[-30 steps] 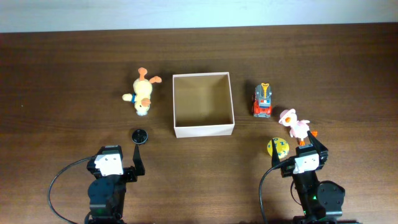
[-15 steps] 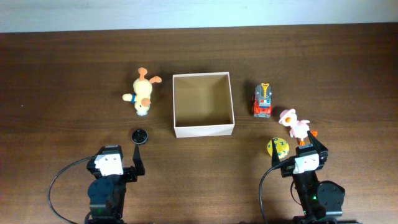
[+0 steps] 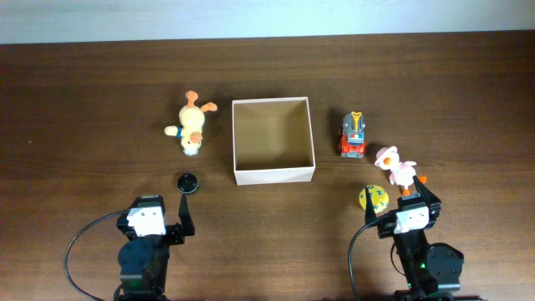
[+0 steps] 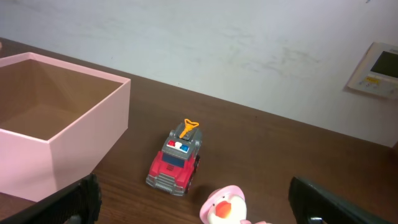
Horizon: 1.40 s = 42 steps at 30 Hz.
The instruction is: Pack container
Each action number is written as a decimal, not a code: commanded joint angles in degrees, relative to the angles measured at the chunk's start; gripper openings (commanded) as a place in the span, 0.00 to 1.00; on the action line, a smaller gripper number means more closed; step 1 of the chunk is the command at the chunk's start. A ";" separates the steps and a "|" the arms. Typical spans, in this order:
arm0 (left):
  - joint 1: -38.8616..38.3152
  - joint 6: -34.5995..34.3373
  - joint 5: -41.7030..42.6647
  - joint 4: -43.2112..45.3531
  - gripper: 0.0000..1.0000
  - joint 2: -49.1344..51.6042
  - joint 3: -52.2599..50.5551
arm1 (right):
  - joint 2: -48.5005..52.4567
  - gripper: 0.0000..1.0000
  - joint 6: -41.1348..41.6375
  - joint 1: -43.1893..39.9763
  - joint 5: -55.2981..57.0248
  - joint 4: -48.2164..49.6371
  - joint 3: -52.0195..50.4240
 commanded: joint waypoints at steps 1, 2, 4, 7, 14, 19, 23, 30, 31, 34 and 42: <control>0.35 1.11 0.61 -0.07 0.99 -0.28 -0.26 | -0.59 0.99 -1.31 -0.42 1.09 1.29 -0.28; 0.35 1.11 0.61 -0.07 0.99 -0.28 -0.26 | -0.59 0.99 -1.44 -0.39 1.46 1.90 -0.28; 0.35 1.11 0.61 -0.07 0.99 -0.28 -0.26 | -0.59 0.99 -1.44 -0.39 1.62 1.73 -0.28; 0.35 1.11 0.61 -0.07 0.99 -0.28 -0.26 | -0.59 0.99 -1.42 -0.37 1.38 1.57 -0.28; 0.35 1.11 0.61 -0.07 0.99 -0.28 -0.26 | -0.59 0.99 -0.37 -0.37 0.70 6.14 -0.28; 0.35 1.11 0.61 -0.07 0.99 -0.28 -0.26 | 0.48 0.98 -0.37 -0.37 1.53 8.55 1.77; 0.35 1.11 0.61 -0.07 0.99 -0.28 -0.26 | 6.23 0.99 -0.37 -0.37 4.17 8.61 6.32; 0.35 1.11 0.61 -0.07 0.99 -0.28 -0.26 | 31.19 0.99 -0.35 -0.37 5.27 8.20 27.04; 0.35 1.11 0.63 -0.07 0.99 -0.28 -0.26 | 35.80 0.99 -0.33 -0.37 5.25 7.04 31.34; 0.35 1.11 0.61 -0.07 0.99 -0.28 -0.26 | 48.04 0.99 1.14 -0.37 5.05 0.57 44.52; 0.35 1.11 0.61 -0.07 0.99 -0.28 -0.26 | 76.37 0.99 5.70 -0.37 -3.74 -23.06 77.64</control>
